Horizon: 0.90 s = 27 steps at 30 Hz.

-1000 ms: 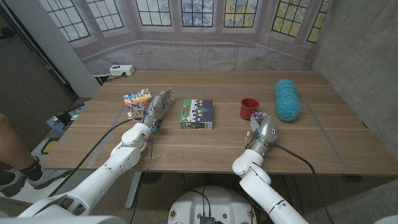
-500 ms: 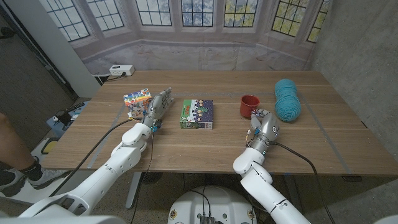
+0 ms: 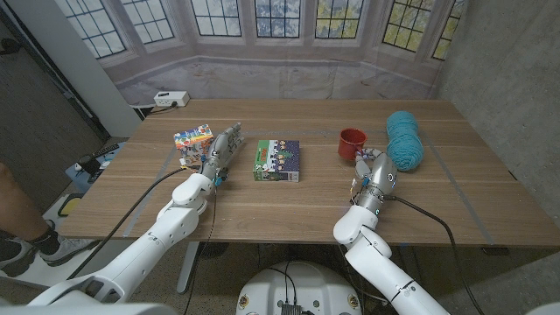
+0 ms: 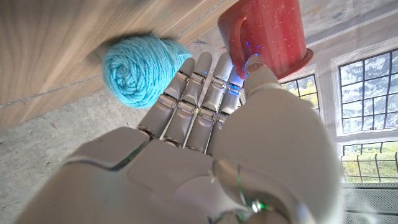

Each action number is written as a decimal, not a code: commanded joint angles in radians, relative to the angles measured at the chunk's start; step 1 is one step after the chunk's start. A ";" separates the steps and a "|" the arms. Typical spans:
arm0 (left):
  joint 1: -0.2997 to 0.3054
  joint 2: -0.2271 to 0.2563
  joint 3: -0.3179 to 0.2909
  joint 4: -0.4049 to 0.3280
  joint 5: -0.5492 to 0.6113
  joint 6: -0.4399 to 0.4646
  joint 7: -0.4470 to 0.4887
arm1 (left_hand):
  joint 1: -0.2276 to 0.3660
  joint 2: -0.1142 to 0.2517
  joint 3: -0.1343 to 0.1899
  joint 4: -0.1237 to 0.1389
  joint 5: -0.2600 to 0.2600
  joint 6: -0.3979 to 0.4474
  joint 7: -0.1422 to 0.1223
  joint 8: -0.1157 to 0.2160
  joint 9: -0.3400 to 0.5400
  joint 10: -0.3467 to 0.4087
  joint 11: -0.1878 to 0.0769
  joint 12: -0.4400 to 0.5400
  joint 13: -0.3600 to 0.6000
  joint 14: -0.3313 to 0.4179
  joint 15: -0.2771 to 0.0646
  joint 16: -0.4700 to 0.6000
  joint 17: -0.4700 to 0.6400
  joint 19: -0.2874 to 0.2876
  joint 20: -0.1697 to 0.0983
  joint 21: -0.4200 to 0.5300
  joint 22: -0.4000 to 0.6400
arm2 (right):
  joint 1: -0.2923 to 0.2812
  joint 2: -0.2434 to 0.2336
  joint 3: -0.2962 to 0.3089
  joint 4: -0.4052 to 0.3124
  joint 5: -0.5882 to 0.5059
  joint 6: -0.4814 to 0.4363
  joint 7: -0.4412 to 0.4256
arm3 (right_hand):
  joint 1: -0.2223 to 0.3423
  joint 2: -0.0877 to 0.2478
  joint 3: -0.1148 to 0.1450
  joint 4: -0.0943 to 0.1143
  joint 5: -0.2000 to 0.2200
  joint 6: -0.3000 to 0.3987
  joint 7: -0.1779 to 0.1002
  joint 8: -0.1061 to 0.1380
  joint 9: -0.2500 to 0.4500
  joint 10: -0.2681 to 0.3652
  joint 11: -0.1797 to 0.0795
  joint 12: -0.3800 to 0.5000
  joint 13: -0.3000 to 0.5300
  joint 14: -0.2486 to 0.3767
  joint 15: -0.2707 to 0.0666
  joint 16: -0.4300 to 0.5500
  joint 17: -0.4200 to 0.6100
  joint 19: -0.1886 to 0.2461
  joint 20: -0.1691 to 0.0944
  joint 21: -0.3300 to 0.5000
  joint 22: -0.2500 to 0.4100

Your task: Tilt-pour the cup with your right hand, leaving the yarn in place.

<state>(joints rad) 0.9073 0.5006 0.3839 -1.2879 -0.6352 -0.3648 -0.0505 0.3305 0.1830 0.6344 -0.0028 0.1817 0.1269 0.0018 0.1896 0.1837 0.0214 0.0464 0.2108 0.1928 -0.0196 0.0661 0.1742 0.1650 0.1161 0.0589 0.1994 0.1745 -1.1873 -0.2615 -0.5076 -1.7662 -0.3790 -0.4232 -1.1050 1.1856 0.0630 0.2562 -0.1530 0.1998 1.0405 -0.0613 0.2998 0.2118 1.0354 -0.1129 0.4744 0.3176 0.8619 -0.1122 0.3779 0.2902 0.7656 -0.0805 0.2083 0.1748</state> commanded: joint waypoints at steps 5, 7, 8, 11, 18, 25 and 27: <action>0.016 0.015 -0.010 -0.035 0.011 -0.001 0.027 | 0.010 -0.001 0.000 -0.002 0.005 0.004 0.002 -0.002 0.003 0.003 0.003 0.002 0.002 0.002 0.003 0.004 0.003 0.011 0.002 -0.001 0.002 | -0.011 -0.096 -0.023 -0.096 0.014 -0.046 0.031 | 0.007 0.004 -0.006 -0.003 -0.003 0.017 -0.010 0.005 0.002 0.013 0.001 0.003 0.002 0.014 -0.110 0.005 0.001 0.011 -0.063 0.009 0.001; 0.018 0.016 -0.009 -0.038 0.012 -0.001 0.028 | 0.010 -0.001 0.000 -0.002 0.004 0.004 0.002 -0.002 0.003 0.003 0.001 0.001 0.002 0.002 0.004 0.004 0.003 0.011 0.002 -0.001 0.002 | -0.011 -0.106 -0.024 -0.105 0.011 -0.051 0.035 | 0.012 0.005 -0.005 -0.005 -0.003 0.018 -0.010 0.005 0.002 0.015 0.001 0.003 0.001 0.017 -0.114 0.006 0.002 0.011 -0.063 0.009 0.001; 0.019 0.017 -0.009 -0.040 0.013 -0.001 0.029 | 0.010 -0.001 0.000 -0.002 0.004 0.005 0.002 -0.002 0.003 0.003 0.001 0.001 0.002 0.003 0.004 0.004 0.003 0.011 0.002 -0.001 0.002 | -0.011 -0.110 -0.024 -0.109 0.011 -0.052 0.037 | 0.014 0.005 -0.005 -0.006 -0.003 0.020 -0.011 0.005 0.002 0.016 0.000 0.003 0.001 0.018 -0.115 0.006 0.002 0.012 -0.064 0.009 0.001; 0.023 0.017 -0.010 -0.045 0.014 -0.002 0.033 | 0.010 -0.001 0.000 -0.002 0.005 0.005 0.002 -0.002 0.003 0.003 0.002 0.001 0.002 0.003 0.003 0.004 0.003 0.011 0.002 -0.001 0.002 | -0.012 -0.124 -0.024 -0.121 0.007 -0.057 0.045 | 0.016 0.006 -0.005 -0.007 -0.003 0.024 -0.013 0.007 0.002 0.021 0.001 0.004 -0.001 0.021 -0.114 0.007 0.002 0.014 -0.065 0.009 0.001; 0.035 0.019 -0.011 -0.055 0.014 -0.004 0.039 | 0.011 -0.001 0.000 -0.002 0.005 0.004 0.001 -0.002 0.003 0.004 0.000 0.002 0.002 0.002 0.004 0.004 0.003 0.011 0.002 -0.001 0.002 | -0.016 -0.161 -0.027 -0.150 -0.007 -0.065 0.068 | 0.021 0.007 -0.006 -0.007 -0.004 0.027 -0.010 0.007 0.003 0.026 0.000 0.005 -0.002 0.027 -0.114 0.008 0.002 0.017 -0.067 0.010 0.001; 0.039 0.018 -0.010 -0.058 0.014 -0.004 0.040 | 0.011 -0.001 0.000 -0.002 0.005 0.004 0.001 -0.002 0.003 0.002 0.001 0.001 0.002 0.002 0.004 0.004 0.003 0.011 0.002 -0.001 0.002 | -0.021 -0.192 -0.024 -0.186 -0.018 -0.085 0.099 | 0.025 0.007 -0.007 -0.008 -0.004 0.034 -0.015 0.009 0.002 0.030 -0.004 0.006 -0.001 0.032 -0.115 0.008 0.002 0.017 -0.069 0.010 0.001; 0.039 0.018 -0.010 -0.059 0.015 -0.004 0.041 | 0.011 -0.001 0.000 -0.002 0.005 0.004 0.001 -0.002 0.003 0.003 0.001 0.001 0.002 0.002 0.004 0.004 0.003 0.011 0.003 -0.001 0.002 | -0.021 -0.203 -0.022 -0.196 -0.020 -0.090 0.113 | 0.026 0.007 -0.008 -0.007 -0.004 0.034 -0.015 0.008 0.002 0.030 -0.004 0.006 -0.001 0.033 -0.114 0.008 0.001 0.017 -0.069 0.010 0.001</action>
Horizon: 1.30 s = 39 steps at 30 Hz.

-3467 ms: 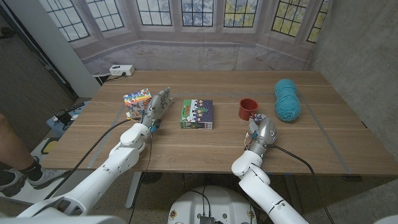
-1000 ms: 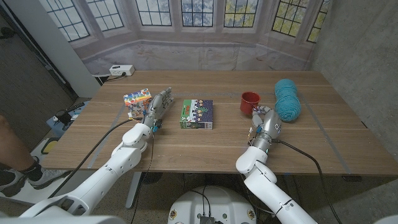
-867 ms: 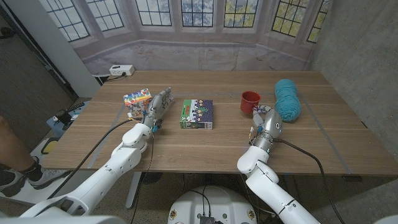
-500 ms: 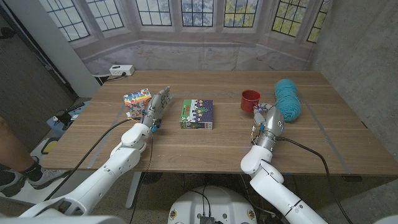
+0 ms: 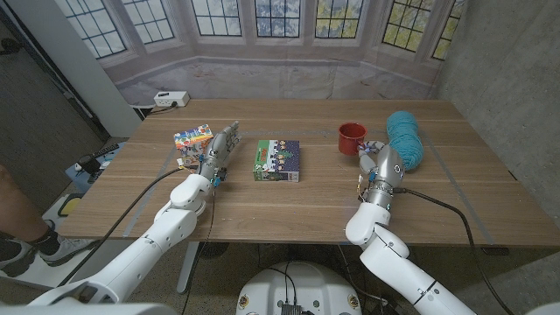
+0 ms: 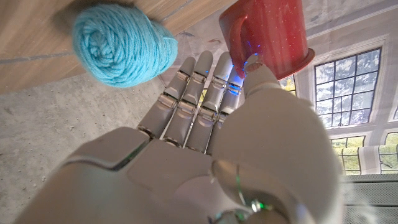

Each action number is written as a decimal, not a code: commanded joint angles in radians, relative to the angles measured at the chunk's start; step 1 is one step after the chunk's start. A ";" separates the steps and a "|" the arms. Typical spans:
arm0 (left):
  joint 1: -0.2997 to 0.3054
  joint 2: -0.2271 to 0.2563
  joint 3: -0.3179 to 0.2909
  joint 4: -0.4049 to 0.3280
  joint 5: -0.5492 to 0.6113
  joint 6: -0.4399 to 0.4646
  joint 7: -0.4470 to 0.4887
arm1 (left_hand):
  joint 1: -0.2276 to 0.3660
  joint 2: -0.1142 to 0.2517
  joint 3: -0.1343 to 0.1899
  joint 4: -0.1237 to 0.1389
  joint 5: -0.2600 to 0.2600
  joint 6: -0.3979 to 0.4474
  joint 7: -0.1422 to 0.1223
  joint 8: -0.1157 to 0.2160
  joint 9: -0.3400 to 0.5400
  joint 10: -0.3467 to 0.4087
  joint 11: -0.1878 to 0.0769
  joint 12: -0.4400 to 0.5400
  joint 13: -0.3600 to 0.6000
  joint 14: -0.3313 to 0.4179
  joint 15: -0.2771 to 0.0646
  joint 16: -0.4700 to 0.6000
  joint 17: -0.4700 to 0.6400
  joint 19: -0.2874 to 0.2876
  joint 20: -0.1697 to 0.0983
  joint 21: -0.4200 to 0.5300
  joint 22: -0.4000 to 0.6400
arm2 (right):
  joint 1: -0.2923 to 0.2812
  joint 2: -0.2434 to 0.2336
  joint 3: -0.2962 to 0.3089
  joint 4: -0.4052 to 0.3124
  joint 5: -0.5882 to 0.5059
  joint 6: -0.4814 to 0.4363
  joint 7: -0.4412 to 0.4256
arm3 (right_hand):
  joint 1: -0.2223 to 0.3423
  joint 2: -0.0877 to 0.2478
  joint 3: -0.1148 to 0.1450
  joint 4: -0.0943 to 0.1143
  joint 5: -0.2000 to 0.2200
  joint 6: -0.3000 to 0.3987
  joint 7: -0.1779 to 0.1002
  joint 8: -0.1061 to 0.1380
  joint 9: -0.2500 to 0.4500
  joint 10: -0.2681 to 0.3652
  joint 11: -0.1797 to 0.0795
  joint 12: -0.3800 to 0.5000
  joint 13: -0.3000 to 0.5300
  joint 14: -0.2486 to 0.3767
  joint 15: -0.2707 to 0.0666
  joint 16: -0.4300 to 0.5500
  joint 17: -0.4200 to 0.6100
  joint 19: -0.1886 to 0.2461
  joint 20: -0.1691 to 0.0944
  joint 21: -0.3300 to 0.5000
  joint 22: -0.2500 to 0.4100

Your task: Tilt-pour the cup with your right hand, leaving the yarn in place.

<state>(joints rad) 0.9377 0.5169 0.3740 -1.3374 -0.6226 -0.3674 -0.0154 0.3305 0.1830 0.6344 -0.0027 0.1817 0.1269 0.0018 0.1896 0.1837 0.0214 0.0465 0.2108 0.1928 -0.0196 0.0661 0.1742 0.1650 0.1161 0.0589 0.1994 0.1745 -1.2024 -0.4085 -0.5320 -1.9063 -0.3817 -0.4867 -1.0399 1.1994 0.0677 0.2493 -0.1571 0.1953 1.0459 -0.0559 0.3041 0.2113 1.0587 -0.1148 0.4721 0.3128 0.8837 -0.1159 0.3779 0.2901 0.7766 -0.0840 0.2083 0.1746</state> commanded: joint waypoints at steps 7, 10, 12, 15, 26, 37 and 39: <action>0.010 0.002 0.000 -0.013 0.004 0.002 0.013 | 0.011 -0.001 0.000 -0.002 0.005 0.004 0.001 -0.002 0.003 0.003 0.002 0.001 0.002 0.002 0.005 0.004 0.003 0.011 0.003 -0.001 0.002 | -0.009 -0.094 0.010 -0.084 -0.025 -0.038 0.090 | 0.016 0.003 -0.002 -0.004 0.000 0.031 -0.020 0.004 0.003 0.009 -0.003 0.008 0.003 0.015 -0.113 0.009 0.002 0.006 -0.067 0.009 0.002; 0.011 0.002 0.000 -0.014 0.005 0.003 0.014 | 0.011 -0.001 0.000 -0.002 0.005 0.004 0.001 -0.002 0.003 0.003 0.002 0.001 0.002 0.002 0.004 0.004 0.003 0.011 0.003 -0.001 0.002 | -0.012 -0.114 0.012 -0.102 -0.028 -0.049 0.117 | 0.018 0.003 -0.003 -0.004 -0.001 0.031 -0.023 0.004 0.003 0.010 -0.004 0.007 0.003 0.016 -0.113 0.007 0.001 0.007 -0.067 0.009 0.002; 0.011 0.002 0.000 -0.014 0.004 0.005 0.015 | 0.011 -0.001 0.000 -0.001 0.005 0.004 0.001 -0.002 0.003 0.002 0.001 0.001 0.002 0.002 0.005 0.004 0.003 0.011 0.003 -0.001 0.002 | -0.016 -0.125 0.017 -0.115 -0.028 -0.060 0.133 | 0.018 0.003 -0.003 -0.004 -0.001 0.032 -0.023 0.004 0.003 0.010 -0.003 0.008 0.004 0.017 -0.112 0.008 0.001 0.006 -0.067 0.009 0.002; 0.011 0.002 0.001 -0.014 0.004 0.007 0.016 | 0.011 -0.001 0.000 -0.001 0.005 0.003 0.000 -0.002 0.003 0.004 0.004 0.001 0.002 0.002 0.004 0.004 0.003 0.011 0.003 -0.001 0.002 | -0.022 -0.143 0.026 -0.135 -0.028 -0.076 0.156 | 0.019 0.003 -0.004 -0.004 -0.001 0.033 -0.023 0.004 0.003 0.010 -0.004 0.007 0.003 0.018 -0.112 0.007 0.001 0.006 -0.068 0.009 0.002; 0.006 -0.002 0.005 -0.011 0.010 0.009 0.021 | 0.011 -0.001 0.000 0.000 0.005 0.002 0.000 -0.003 0.003 0.003 0.005 0.001 0.002 0.002 0.006 0.004 0.004 0.011 0.003 -0.001 0.002 | -0.050 -0.228 0.070 -0.199 -0.017 -0.122 0.252 | 0.026 0.004 -0.006 -0.004 -0.001 0.036 -0.025 0.004 0.003 0.012 -0.011 0.007 0.004 0.024 -0.116 0.008 0.002 0.008 -0.070 0.009 0.002; -0.008 -0.011 0.014 -0.001 0.014 0.019 0.021 | 0.011 -0.001 0.000 0.000 0.005 0.001 0.000 -0.003 0.003 0.005 0.004 0.001 0.002 0.002 0.006 0.004 0.004 0.011 0.004 -0.001 0.002 | -0.066 -0.296 0.099 -0.238 -0.023 -0.161 0.311 | 0.032 0.004 -0.008 -0.005 -0.001 0.039 -0.027 0.004 0.003 0.015 -0.013 0.006 0.004 0.028 -0.118 0.008 0.002 0.008 -0.072 0.009 0.002; -0.014 -0.015 0.017 0.004 0.015 0.021 0.019 | 0.011 -0.001 0.000 0.000 0.005 0.001 0.001 -0.003 0.003 0.004 0.003 0.001 0.002 0.002 0.006 0.004 0.004 0.011 0.004 -0.001 0.002 | -0.072 -0.320 0.107 -0.250 -0.024 -0.168 0.331 | 0.033 0.004 -0.009 -0.004 -0.001 0.040 -0.027 0.004 0.003 0.018 -0.011 0.007 0.005 0.030 -0.117 0.008 0.002 0.008 -0.072 0.008 0.002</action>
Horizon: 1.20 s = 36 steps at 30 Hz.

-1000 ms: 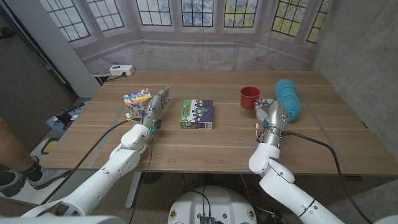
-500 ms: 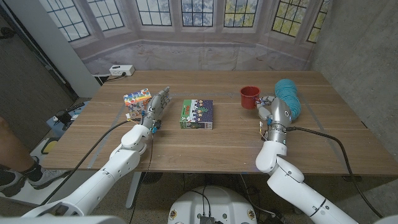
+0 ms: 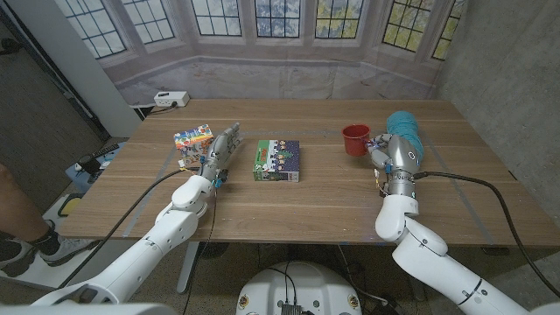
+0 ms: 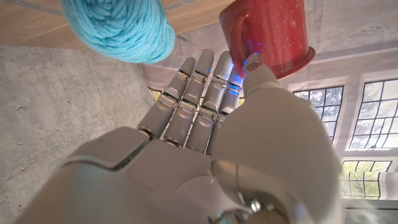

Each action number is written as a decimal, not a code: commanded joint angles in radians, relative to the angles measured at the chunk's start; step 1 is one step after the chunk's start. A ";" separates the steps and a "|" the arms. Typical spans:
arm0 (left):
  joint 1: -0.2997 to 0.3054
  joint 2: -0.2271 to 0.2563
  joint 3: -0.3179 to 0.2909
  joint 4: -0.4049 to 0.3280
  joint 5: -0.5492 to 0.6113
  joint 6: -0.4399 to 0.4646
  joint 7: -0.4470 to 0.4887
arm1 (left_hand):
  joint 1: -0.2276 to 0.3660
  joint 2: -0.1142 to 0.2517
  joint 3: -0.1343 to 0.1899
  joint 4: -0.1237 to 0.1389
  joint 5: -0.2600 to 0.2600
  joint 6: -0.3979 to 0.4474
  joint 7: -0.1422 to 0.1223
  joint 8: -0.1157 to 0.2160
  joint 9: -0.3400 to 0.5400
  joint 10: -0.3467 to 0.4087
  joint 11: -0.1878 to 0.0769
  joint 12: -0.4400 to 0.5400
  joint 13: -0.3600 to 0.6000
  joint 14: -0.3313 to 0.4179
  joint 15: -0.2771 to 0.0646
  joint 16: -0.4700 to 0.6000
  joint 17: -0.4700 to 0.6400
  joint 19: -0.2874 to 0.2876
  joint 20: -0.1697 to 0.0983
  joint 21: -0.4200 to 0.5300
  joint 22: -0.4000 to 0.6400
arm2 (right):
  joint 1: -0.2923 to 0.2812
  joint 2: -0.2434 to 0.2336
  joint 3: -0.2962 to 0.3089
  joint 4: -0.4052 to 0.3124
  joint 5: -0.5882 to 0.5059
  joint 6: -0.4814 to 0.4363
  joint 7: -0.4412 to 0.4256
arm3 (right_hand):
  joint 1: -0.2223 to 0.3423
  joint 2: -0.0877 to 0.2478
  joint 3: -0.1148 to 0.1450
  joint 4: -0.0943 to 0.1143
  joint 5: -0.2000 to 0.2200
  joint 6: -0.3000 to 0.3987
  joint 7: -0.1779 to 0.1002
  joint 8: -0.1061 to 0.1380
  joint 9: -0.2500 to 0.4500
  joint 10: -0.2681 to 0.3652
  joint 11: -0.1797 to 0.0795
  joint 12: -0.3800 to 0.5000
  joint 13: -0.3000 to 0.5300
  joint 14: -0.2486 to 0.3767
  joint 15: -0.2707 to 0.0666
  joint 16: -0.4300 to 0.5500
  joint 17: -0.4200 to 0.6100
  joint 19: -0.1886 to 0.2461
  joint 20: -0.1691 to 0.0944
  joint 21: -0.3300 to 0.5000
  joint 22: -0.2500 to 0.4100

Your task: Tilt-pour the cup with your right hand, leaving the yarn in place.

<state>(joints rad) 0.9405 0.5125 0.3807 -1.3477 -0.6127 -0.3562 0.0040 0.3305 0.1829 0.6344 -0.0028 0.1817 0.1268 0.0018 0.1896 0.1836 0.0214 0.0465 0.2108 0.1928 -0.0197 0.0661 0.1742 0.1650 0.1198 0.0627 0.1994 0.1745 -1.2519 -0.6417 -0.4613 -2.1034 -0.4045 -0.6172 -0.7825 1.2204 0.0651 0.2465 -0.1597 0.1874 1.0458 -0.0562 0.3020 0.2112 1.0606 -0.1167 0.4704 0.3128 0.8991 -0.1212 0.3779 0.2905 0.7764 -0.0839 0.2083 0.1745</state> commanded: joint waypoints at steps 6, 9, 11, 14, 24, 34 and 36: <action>-0.025 -0.018 0.016 0.023 0.007 0.011 0.001 | 0.011 -0.001 0.000 0.000 0.005 0.001 0.000 -0.003 0.003 0.005 0.004 0.001 0.002 0.001 0.006 0.003 0.004 0.007 0.000 -0.001 0.002 | -0.043 -0.148 0.062 -0.090 -0.006 -0.063 0.121 | 0.011 0.008 -0.008 0.001 0.006 0.044 -0.027 0.007 0.003 0.020 -0.013 0.008 0.002 0.017 -0.109 0.007 0.002 0.009 -0.073 0.008 0.002; -0.027 -0.021 0.017 0.026 0.008 0.012 0.002 | 0.011 -0.001 0.000 0.000 0.005 0.001 0.000 -0.003 0.003 0.005 0.004 0.001 0.002 0.001 0.006 0.004 0.004 0.007 0.001 -0.001 0.002 | -0.049 -0.174 0.074 -0.105 -0.008 -0.075 0.144 | 0.011 0.008 -0.009 0.001 0.006 0.044 -0.028 0.006 0.003 0.021 -0.012 0.007 0.000 0.018 -0.109 0.007 0.001 0.008 -0.073 0.008 0.002; -0.029 -0.022 0.018 0.027 0.008 0.012 0.003 | 0.011 -0.001 0.000 0.000 0.005 0.000 0.000 -0.003 0.003 0.004 0.003 0.001 0.002 0.001 0.005 0.003 0.004 0.007 0.001 -0.001 0.002 | -0.051 -0.191 0.080 -0.115 -0.009 -0.082 0.162 | 0.012 0.008 -0.010 0.001 0.006 0.045 -0.028 0.006 0.003 0.021 -0.012 0.006 0.000 0.019 -0.110 0.007 0.001 0.009 -0.074 0.008 0.002; -0.031 -0.023 0.018 0.030 0.009 0.012 0.003 | 0.011 -0.001 0.000 0.000 0.005 0.001 0.000 -0.003 0.003 0.005 0.002 0.001 0.002 0.001 0.005 0.003 0.003 0.007 0.000 -0.001 0.002 | -0.051 -0.215 0.087 -0.127 -0.010 -0.091 0.187 | 0.013 0.008 -0.010 0.001 0.006 0.048 -0.027 0.007 0.002 0.023 -0.015 0.005 -0.002 0.020 -0.111 0.006 0.001 0.009 -0.074 0.008 0.002; -0.034 -0.033 0.019 0.047 0.007 0.004 0.003 | 0.011 -0.001 0.000 0.001 0.005 0.000 0.001 -0.003 0.003 0.004 0.003 0.001 0.002 0.001 0.006 0.004 0.004 0.007 0.001 -0.001 0.002 | -0.040 -0.295 0.097 -0.162 -0.022 -0.142 0.276 | 0.018 0.008 -0.013 0.001 0.007 0.051 -0.032 0.007 0.002 0.023 -0.017 0.003 -0.001 0.024 -0.112 0.005 0.000 0.009 -0.076 0.007 0.002; -0.031 -0.036 0.015 0.042 0.006 -0.007 0.007 | 0.011 -0.001 0.000 0.001 0.005 0.000 0.000 -0.003 0.003 0.005 0.006 0.001 0.002 0.001 0.006 0.004 0.004 0.007 0.001 -0.001 0.002 | -0.027 -0.372 0.094 -0.196 -0.049 -0.186 0.347 | 0.021 0.008 -0.015 0.001 0.007 0.051 -0.033 0.006 0.002 0.026 -0.018 0.001 -0.003 0.025 -0.113 0.001 -0.001 0.008 -0.077 0.007 0.002; -0.031 -0.035 0.014 0.039 0.005 -0.006 0.008 | 0.011 -0.001 0.000 0.001 0.005 -0.001 0.000 -0.003 0.003 0.005 0.006 0.001 0.002 0.001 0.005 0.004 0.004 0.007 0.001 -0.001 0.002 | -0.024 -0.388 0.095 -0.203 -0.053 -0.196 0.361 | 0.022 0.008 -0.015 0.002 0.008 0.051 -0.032 0.006 0.002 0.026 -0.020 0.001 -0.003 0.026 -0.113 0.000 -0.002 0.008 -0.077 0.007 0.002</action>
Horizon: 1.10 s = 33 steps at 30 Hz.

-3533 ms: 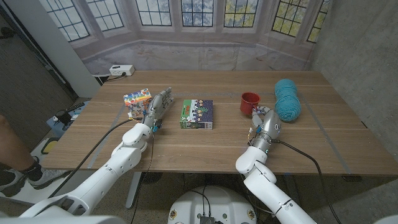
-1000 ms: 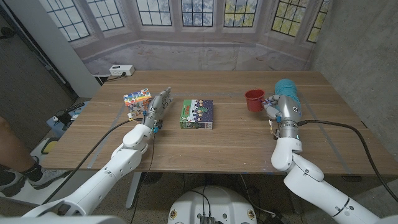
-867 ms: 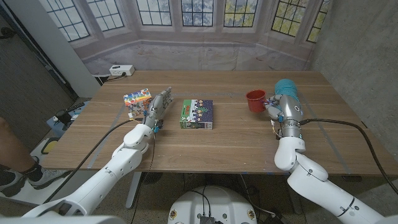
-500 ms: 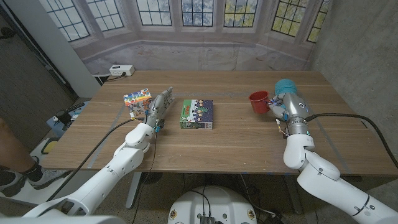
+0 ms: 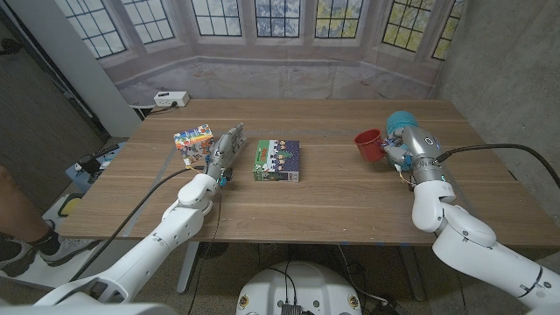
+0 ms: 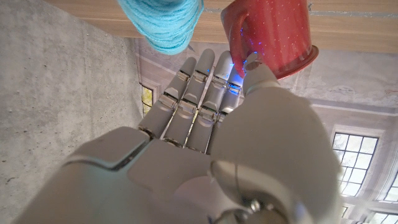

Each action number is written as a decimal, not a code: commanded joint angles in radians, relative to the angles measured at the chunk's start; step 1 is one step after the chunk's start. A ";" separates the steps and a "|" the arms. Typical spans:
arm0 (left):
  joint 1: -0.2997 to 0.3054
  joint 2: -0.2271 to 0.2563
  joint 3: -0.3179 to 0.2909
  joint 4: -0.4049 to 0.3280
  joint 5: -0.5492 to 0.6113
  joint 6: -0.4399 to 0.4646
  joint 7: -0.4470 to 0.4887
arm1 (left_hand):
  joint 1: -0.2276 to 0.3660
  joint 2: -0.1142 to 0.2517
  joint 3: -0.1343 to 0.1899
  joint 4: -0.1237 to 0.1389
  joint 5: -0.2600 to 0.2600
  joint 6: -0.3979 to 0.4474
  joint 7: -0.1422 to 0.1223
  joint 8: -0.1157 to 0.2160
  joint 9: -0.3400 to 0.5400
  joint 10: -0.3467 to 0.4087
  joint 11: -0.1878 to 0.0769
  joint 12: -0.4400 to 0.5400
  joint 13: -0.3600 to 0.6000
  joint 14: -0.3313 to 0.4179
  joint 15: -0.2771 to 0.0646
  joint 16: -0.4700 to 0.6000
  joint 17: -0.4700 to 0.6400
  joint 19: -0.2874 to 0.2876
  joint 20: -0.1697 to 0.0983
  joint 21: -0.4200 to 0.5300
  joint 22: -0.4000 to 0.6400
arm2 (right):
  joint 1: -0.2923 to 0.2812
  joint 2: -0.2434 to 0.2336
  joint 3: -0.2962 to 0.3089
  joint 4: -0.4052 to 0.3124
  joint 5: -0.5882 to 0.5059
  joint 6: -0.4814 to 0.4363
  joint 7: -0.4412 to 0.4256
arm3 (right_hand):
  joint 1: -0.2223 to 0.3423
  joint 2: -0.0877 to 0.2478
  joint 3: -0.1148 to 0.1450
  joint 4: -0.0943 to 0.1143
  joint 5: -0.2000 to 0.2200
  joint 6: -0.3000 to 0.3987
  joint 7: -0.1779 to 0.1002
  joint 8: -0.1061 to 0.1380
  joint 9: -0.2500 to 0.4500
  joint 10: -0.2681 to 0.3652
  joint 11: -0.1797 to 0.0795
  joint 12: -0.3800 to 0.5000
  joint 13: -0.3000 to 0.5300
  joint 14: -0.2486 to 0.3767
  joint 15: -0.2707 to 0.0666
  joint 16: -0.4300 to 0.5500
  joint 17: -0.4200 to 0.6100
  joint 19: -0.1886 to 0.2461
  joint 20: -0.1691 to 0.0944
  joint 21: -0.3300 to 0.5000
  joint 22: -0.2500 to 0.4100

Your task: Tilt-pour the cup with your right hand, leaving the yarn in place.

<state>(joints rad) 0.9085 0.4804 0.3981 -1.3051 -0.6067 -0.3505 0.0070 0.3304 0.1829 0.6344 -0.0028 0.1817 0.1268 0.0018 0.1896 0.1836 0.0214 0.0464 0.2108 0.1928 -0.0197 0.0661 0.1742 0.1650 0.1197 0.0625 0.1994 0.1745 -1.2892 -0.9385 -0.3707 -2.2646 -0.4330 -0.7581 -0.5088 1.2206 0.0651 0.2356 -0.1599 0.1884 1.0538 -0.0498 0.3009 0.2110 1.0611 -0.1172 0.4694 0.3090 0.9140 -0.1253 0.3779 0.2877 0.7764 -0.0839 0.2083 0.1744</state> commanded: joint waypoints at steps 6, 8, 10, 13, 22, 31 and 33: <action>0.003 0.000 -0.006 -0.009 -0.002 -0.015 0.003 | 0.011 -0.001 0.000 0.001 0.005 -0.002 -0.001 -0.003 0.003 0.006 0.007 0.001 0.002 0.001 0.006 0.003 0.004 0.006 0.000 -0.001 0.002 | 0.032 -0.153 -0.019 -0.056 -0.073 -0.072 0.126 | 0.024 0.008 -0.005 0.001 0.007 0.044 -0.042 0.007 0.002 0.029 -0.020 0.001 0.000 0.013 -0.111 0.000 0.001 0.008 -0.078 0.006 0.002; 0.004 -0.001 -0.008 -0.010 -0.004 -0.018 0.002 | 0.011 -0.001 0.000 0.002 0.005 -0.002 0.000 -0.003 0.003 0.006 0.008 0.001 0.002 0.001 0.007 0.004 0.004 0.006 0.000 -0.001 0.002 | 0.040 -0.168 -0.029 -0.060 -0.089 -0.079 0.142 | 0.025 0.008 -0.006 0.001 0.007 0.044 -0.042 0.006 0.002 0.027 -0.021 0.000 0.000 0.013 -0.110 -0.001 0.001 0.008 -0.078 0.006 0.002; 0.006 -0.002 -0.009 -0.010 -0.006 -0.020 0.002 | 0.011 -0.001 0.000 0.002 0.005 -0.002 -0.001 -0.003 0.003 0.006 0.005 0.001 0.002 0.001 0.007 0.004 0.004 0.006 0.000 -0.001 0.002 | 0.047 -0.184 -0.038 -0.062 -0.106 -0.078 0.155 | 0.026 0.008 -0.006 0.001 0.007 0.044 -0.042 0.006 0.001 0.028 -0.021 0.000 0.001 0.014 -0.111 -0.001 0.001 0.008 -0.078 0.006 0.002; 0.009 -0.002 -0.010 -0.011 -0.013 -0.017 -0.001 | 0.011 -0.002 0.000 0.002 0.005 -0.003 -0.002 -0.004 0.003 0.006 0.005 0.001 0.002 0.001 0.007 0.003 0.004 0.005 0.000 -0.002 0.002 | 0.060 -0.210 -0.059 -0.064 -0.145 -0.075 0.176 | 0.028 0.008 -0.006 0.001 0.008 0.044 -0.042 0.006 0.001 0.027 -0.021 -0.001 0.001 0.016 -0.111 -0.001 0.001 0.007 -0.078 0.006 0.002; 0.016 -0.004 -0.013 -0.009 -0.025 -0.018 -0.008 | 0.011 -0.001 0.001 0.002 0.005 -0.003 -0.001 -0.003 0.003 0.005 0.010 0.001 0.002 0.000 0.007 0.003 0.003 0.005 0.002 -0.002 0.002 | 0.090 -0.258 -0.086 -0.070 -0.225 -0.061 0.255 | 0.032 0.007 -0.009 0.000 0.008 0.047 -0.046 0.006 0.001 0.030 -0.028 -0.001 0.004 0.019 -0.113 -0.003 0.000 0.009 -0.079 0.006 0.002; 0.021 -0.007 -0.014 -0.012 -0.024 -0.026 -0.005 | 0.013 -0.001 0.001 0.001 0.005 -0.003 -0.002 -0.003 0.003 0.006 0.008 0.001 0.002 -0.001 0.007 0.003 0.003 0.005 0.002 -0.002 0.002 | 0.126 -0.267 -0.109 -0.065 -0.313 -0.049 0.343 | 0.034 0.007 -0.013 0.002 0.009 0.049 -0.049 0.006 0.000 0.033 -0.029 -0.003 0.003 0.024 -0.112 -0.006 0.000 0.009 -0.079 0.005 0.001; 0.022 -0.007 -0.014 -0.014 -0.023 -0.024 -0.002 | 0.013 -0.001 0.001 0.001 0.005 -0.002 -0.002 -0.003 0.003 0.006 0.008 0.001 0.002 -0.001 0.007 0.003 0.003 0.005 0.002 -0.001 0.002 | 0.131 -0.272 -0.112 -0.063 -0.332 -0.042 0.362 | 0.035 0.007 -0.013 0.002 0.010 0.048 -0.049 0.006 0.000 0.033 -0.029 -0.004 0.003 0.023 -0.112 -0.006 -0.001 0.009 -0.079 0.005 0.001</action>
<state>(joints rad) 0.9235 0.4753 0.3862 -1.3140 -0.6280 -0.3703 0.0020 0.3304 0.1830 0.6344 -0.0028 0.1817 0.1268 0.0018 0.1896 0.1836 0.0268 0.0519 0.2107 0.1927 -0.0197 0.0661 0.1742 0.1650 0.1196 0.0625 0.1994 0.1745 -1.1957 -1.1826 -0.4561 -2.3290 -0.6620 -0.8166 -0.2492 1.2390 0.0652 0.2259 -0.1612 0.1924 1.0538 -0.0500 0.3036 0.2072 1.0627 -0.1188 0.4632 0.3090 0.9280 -0.1321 0.3717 0.2879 0.7763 -0.0839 0.2082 0.1744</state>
